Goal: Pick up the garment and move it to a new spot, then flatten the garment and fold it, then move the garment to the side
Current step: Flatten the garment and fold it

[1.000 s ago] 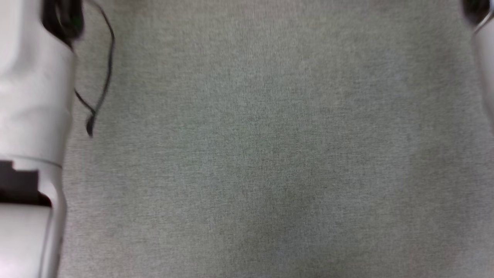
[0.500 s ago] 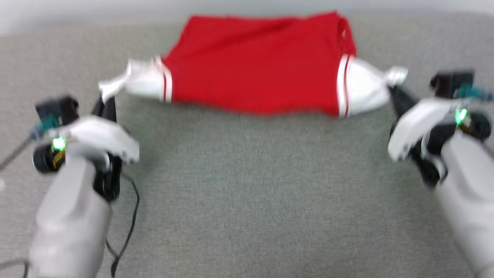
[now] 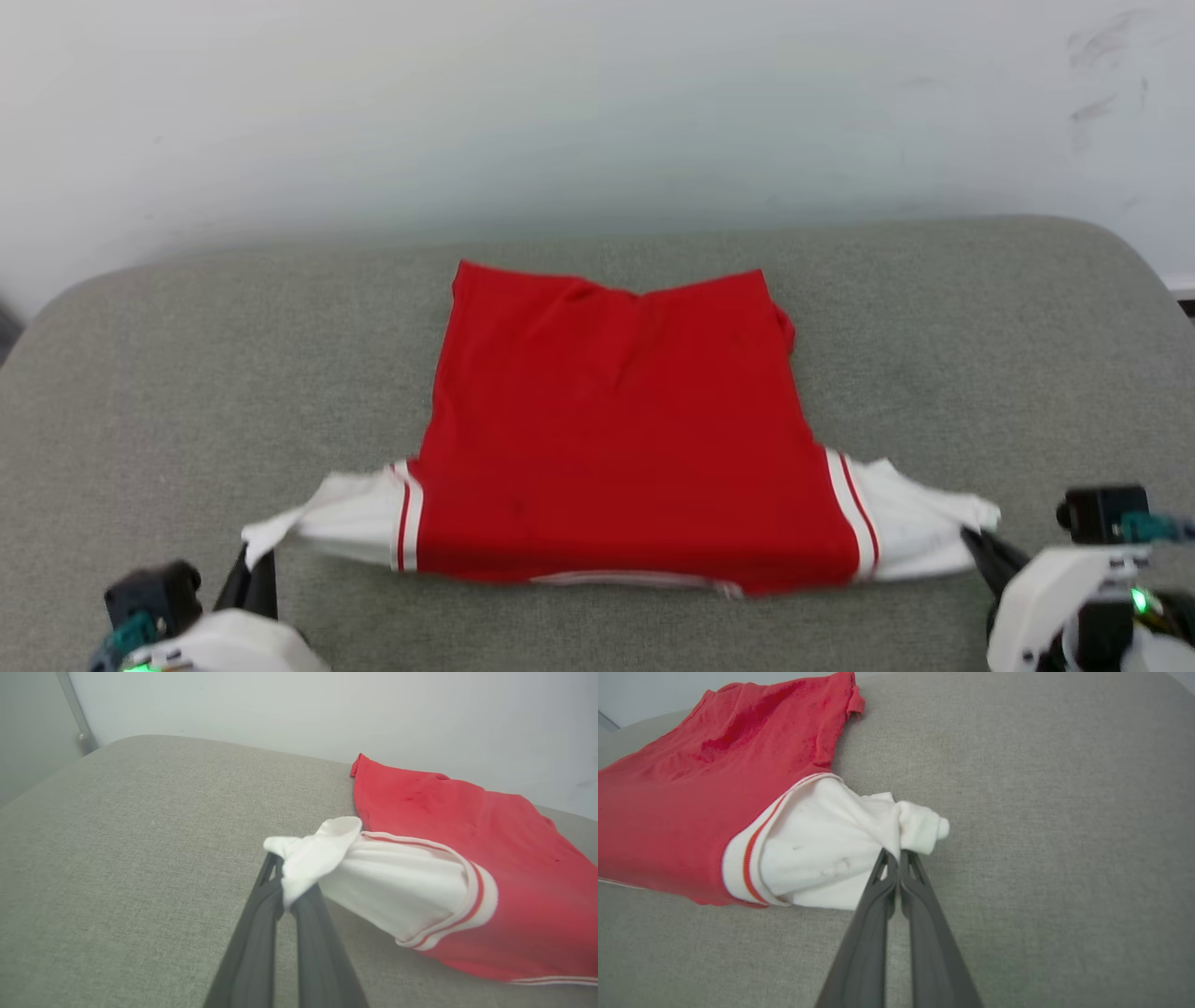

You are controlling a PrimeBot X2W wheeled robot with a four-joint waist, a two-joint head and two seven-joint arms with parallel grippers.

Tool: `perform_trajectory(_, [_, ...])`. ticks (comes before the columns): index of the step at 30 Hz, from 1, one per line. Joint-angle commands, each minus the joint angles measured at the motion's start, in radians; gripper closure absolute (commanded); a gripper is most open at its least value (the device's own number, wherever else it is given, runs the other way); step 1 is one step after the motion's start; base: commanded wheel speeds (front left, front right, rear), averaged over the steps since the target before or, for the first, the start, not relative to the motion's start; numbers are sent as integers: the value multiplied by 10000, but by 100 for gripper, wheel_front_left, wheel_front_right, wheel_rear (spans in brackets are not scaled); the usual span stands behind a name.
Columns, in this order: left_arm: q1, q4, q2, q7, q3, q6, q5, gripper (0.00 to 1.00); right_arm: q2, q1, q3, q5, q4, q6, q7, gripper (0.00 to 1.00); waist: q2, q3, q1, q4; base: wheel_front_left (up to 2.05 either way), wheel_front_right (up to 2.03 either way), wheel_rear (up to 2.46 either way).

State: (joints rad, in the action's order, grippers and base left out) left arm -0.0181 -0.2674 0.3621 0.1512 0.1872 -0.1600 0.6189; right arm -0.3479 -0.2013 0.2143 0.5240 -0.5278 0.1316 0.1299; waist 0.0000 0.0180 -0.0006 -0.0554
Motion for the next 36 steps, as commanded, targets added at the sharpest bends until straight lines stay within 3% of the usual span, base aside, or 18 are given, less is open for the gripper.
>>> perform_trajectory(1, [418,388,97,-139,-55,-230,-9,100,39,491,-297,-70,349,-18,221,100,0,211,6,18,0,0,0])
perform_trajectory(6, [2141,1969,190,-880,-152,-975,204,100,498,2716,-1563,-759,2269,-18,1877,100,0,330,6,99,0,0,0])
perform_trajectory(11, [3053,2700,246,-1295,-44,-1292,236,100,1264,4519,-2420,-1203,3961,-18,3784,100,0,287,6,234,0,0,0])
perform_trajectory(12, [3089,2804,250,-1345,8,-1314,181,100,1367,4714,-2538,-1259,4265,-18,4014,74,0,253,6,278,0,0,0])
perform_trajectory(13, [3085,2902,238,-1356,76,-1325,149,100,1487,4777,-2655,-1309,4542,-18,4083,0,0,218,6,310,0,0,0])
perform_trajectory(19, [2528,3346,179,-1230,389,-1206,-117,100,2096,3808,-3545,-1600,5488,-15,3159,0,0,-48,6,502,0,0,0])
perform_trajectory(25, [1751,3982,116,-1186,665,-1192,-483,100,2222,1215,-4293,-1689,4453,-13,2424,0,0,-818,6,810,0,0,0])
perform_trajectory(29, [1036,4273,-9,-1069,873,-1080,-690,100,1901,-925,-4249,-1635,3007,-13,2991,0,0,-1630,6,1156,0,0,0])
perform_trajectory(33, [238,4382,-173,-900,1146,-866,-889,100,1470,-2935,-3986,-1754,1588,-13,4214,0,0,-2486,6,1599,0,0,0])
perform_trajectory(36, [-125,4348,-254,-796,1245,-766,-963,100,1313,-3750,-3808,-1781,957,-13,4882,0,0,-2861,6,1800,0,0,0])
